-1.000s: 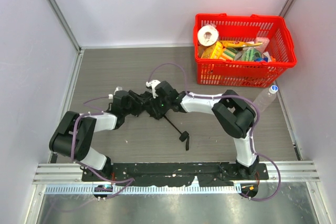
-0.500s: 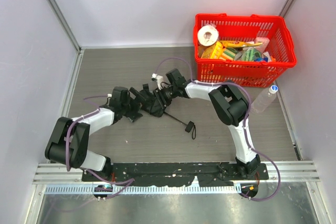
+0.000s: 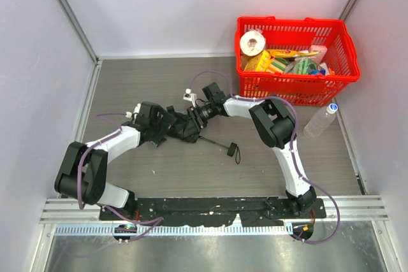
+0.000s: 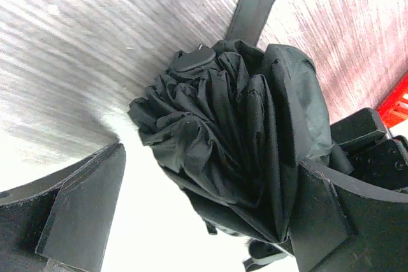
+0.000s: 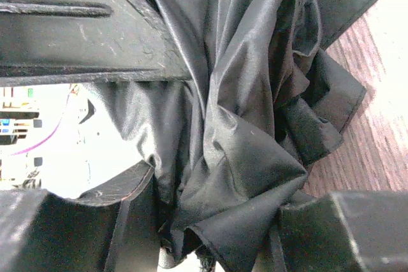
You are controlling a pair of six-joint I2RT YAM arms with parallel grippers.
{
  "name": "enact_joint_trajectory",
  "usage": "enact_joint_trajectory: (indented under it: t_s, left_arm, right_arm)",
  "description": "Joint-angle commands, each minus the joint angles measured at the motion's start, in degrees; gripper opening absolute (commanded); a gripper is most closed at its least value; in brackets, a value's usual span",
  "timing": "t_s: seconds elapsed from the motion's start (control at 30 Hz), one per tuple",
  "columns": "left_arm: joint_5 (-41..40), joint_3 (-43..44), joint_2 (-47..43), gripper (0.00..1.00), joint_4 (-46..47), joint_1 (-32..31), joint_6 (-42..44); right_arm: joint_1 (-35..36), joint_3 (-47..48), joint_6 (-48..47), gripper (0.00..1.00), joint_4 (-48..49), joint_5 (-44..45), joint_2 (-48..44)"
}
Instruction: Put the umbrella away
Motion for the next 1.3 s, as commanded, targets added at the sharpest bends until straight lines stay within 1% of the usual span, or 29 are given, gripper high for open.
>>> enact_joint_trajectory:
  t_s: [0.0, 0.1, 0.17, 0.37, 0.53, 0.67, 0.8, 0.83, 0.93, 1.0, 1.07, 1.1, 1.2, 1.27]
  left_arm:
    - [-5.33, -2.99, -6.05, 0.99, -5.65, 0.77, 2.82]
    - [-0.23, -7.04, -11.50, 1.00, 2.51, 1.47, 0.72]
    - [3.19, -7.75, -13.63, 1.00, 5.17, 2.43, 0.01]
    - [8.65, -3.10, -13.55, 1.00, 3.33, 3.84, -0.17]
    - [12.17, -0.64, -8.37, 1.00, 0.78, 3.50, -2.36]
    - [10.24, -0.46, -4.15, 1.00, -0.71, 2.79, -5.52]
    - [7.00, 2.61, 1.21, 1.00, -4.65, 0.95, -6.14]
    - [5.34, 2.96, 2.27, 1.00, -5.10, 0.42, -6.32]
    - [4.18, 3.84, 6.57, 1.00, -5.36, -0.46, -7.02]
    - [2.17, 4.99, 9.73, 1.00, -8.78, -0.81, -7.02]
    - [-3.10, 5.95, 12.02, 1.00, -12.12, -0.99, -6.67]
    - [-4.16, 6.30, 13.08, 1.00, -14.05, -0.90, -7.02]
    - [-6.44, 6.66, 15.54, 0.99, -15.21, -0.90, -6.24]
    - [-8.56, 6.75, 16.77, 0.97, -15.57, -0.99, -5.18]
  right_arm:
    - [-0.52, 0.78, -1.13, 0.01, -4.02, 0.23, 1.56]
    - [-0.44, 0.61, -1.04, 0.01, -4.36, 0.93, 1.82]
    - [-0.44, 0.26, -1.04, 0.01, -4.37, 1.02, 1.83]
    - [-0.44, 0.17, -1.13, 0.01, -4.45, 1.46, 2.00]
    - [-0.44, 0.34, -1.13, 0.01, -4.63, 1.90, 2.00]
    - [-0.44, 1.05, -1.13, 0.01, -5.24, 1.72, 2.18]
    - [-0.44, 2.10, -1.66, 0.01, -6.29, 1.81, 2.26]
    - [-0.52, 2.45, -2.01, 0.01, -6.56, 1.81, 2.26]
    - [-0.35, 2.54, -2.62, 0.01, -7.44, 2.34, 2.00]
    - [-0.26, 2.54, -3.24, 0.01, -8.05, 2.51, 1.48]
    - [0.09, 2.80, -5.16, 0.01, -9.46, 2.86, 0.69]
    - [0.35, 3.07, -5.52, 0.01, -10.07, 3.39, 0.51]
    - [1.14, 3.42, -7.72, 0.01, -11.74, 4.97, -0.81]
    - [2.02, 3.94, -9.99, 0.01, -13.32, 7.33, -1.60]
